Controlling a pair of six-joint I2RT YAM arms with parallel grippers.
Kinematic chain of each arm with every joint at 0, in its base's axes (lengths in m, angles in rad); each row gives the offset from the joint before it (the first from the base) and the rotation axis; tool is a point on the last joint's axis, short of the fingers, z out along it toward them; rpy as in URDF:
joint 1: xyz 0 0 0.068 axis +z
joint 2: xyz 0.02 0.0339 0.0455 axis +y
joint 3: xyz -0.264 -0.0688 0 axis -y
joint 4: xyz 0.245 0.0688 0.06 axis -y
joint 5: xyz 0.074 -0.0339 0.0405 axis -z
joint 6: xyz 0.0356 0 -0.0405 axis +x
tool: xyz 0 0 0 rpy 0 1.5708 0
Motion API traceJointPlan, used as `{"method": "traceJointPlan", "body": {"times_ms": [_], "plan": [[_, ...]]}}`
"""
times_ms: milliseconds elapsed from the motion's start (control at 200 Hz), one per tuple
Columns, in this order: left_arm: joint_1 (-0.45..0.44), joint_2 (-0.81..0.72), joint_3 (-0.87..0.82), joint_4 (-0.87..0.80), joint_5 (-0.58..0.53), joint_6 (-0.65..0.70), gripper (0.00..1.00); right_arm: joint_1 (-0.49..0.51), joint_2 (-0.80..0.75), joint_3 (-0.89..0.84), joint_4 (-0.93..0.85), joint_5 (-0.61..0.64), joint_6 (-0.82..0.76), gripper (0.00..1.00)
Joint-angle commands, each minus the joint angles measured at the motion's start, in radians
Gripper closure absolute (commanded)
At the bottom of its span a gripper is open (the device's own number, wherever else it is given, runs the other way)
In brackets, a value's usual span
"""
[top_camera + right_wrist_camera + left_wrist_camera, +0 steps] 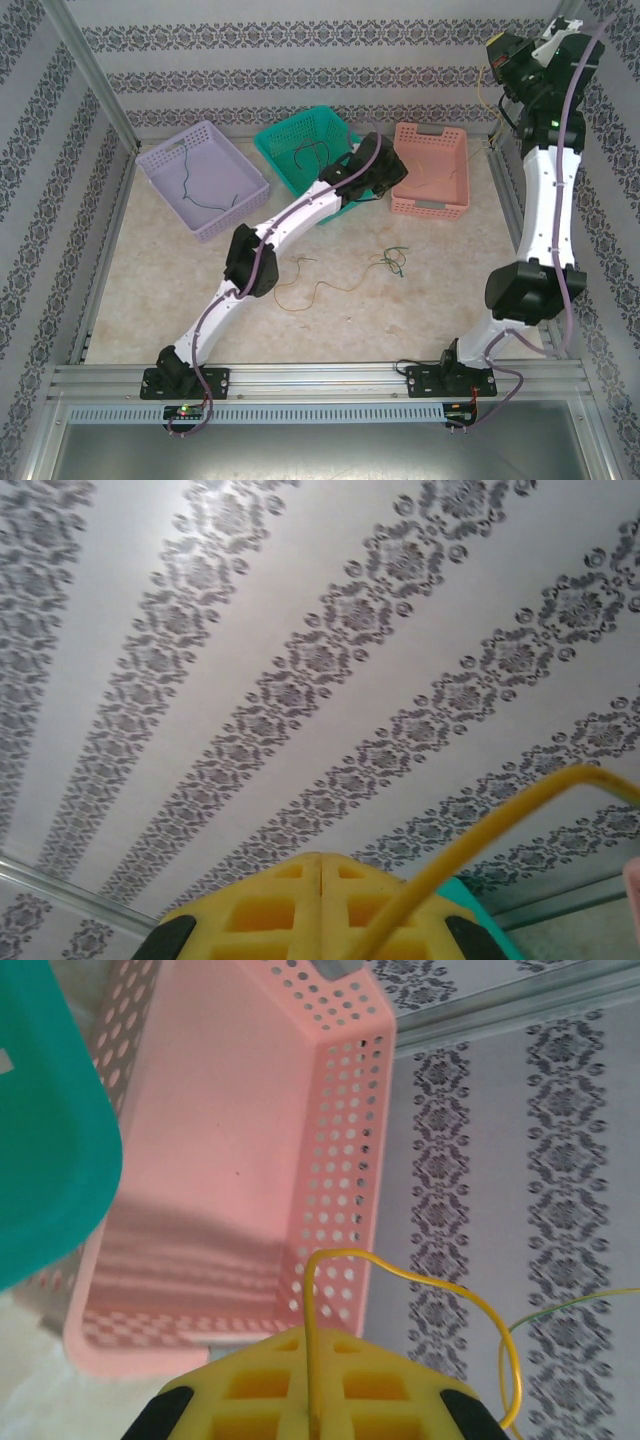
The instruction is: Untangle the cables
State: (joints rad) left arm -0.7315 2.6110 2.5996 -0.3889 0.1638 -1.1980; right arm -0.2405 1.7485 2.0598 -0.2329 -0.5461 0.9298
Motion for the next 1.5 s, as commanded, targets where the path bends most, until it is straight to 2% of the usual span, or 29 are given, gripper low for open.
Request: {"method": "traceJointPlan", "body": {"times_ms": [0, 115, 230, 265, 360, 450, 565, 714, 769, 819, 934, 1044, 1284, 1409, 1494], "plan": [[-0.006, 0.058, 0.054, 0.174, -0.053, -0.016, 0.95, -0.009, 0.066, 0.055, 0.044, -0.065, -0.034, 1.0], [-0.008, 0.117, 0.075, 0.268, -0.091, -0.01, 0.92, -0.005, 0.117, 0.051, 0.043, -0.078, -0.044, 1.0], [-0.011, 0.171, 0.137, 0.284, -0.094, -0.009, 0.86, -0.005, 0.157, 0.042, 0.037, -0.094, -0.052, 1.0], [-0.012, 0.177, 0.138, 0.291, -0.092, -0.012, 0.81, -0.002, 0.167, 0.04, 0.031, -0.099, -0.056, 1.0], [-0.014, 0.182, 0.138, 0.298, -0.07, -0.017, 0.54, 0.007, 0.181, 0.01, 0.016, -0.098, -0.077, 1.0], [-0.014, 0.167, 0.139, 0.302, -0.039, -0.006, 0.43, 0.011, 0.184, -0.033, 0.023, -0.092, -0.085, 1.0], [-0.014, 0.119, 0.136, 0.255, -0.026, 0.039, 0.36, 0.013, 0.183, -0.061, 0.026, -0.069, -0.095, 1.0], [-0.01, 0.036, 0.13, 0.102, -0.088, 0.075, 0.32, 0.012, 0.202, -0.031, -0.004, -0.048, -0.107, 1.0], [-0.006, 0.016, 0.131, 0.062, -0.086, 0.089, 0.21, 0.014, 0.211, -0.014, -0.028, -0.039, -0.119, 1.0], [-0.001, 0.005, 0.129, 0.02, -0.073, 0.083, 0.17, 0.016, 0.214, -0.004, -0.048, -0.029, -0.134, 1.0], [0.013, 0.007, 0.129, -0.016, 0.007, 0.066, 0.2, 0.019, 0.221, -0.003, -0.077, -0.013, -0.147, 1.0], [0.011, -0.014, 0.129, -0.047, 0.03, 0.095, 0.23, 0.03, 0.234, -0.004, -0.107, -0.009, -0.162, 1.0], [0.009, -0.178, 0.084, -0.135, -0.061, 0.231, 0.23, 0.076, 0.306, -0.002, -0.216, 0.004, -0.232, 1.0], [0.017, -0.296, -0.017, -0.178, -0.094, 0.3, 0.24, 0.091, 0.365, -0.002, -0.222, 0.018, -0.237, 1.0], [0.025, -0.403, -0.159, -0.171, -0.127, 0.337, 0.24, 0.097, 0.424, 0.033, -0.236, 0.03, -0.218, 1.0]]}}
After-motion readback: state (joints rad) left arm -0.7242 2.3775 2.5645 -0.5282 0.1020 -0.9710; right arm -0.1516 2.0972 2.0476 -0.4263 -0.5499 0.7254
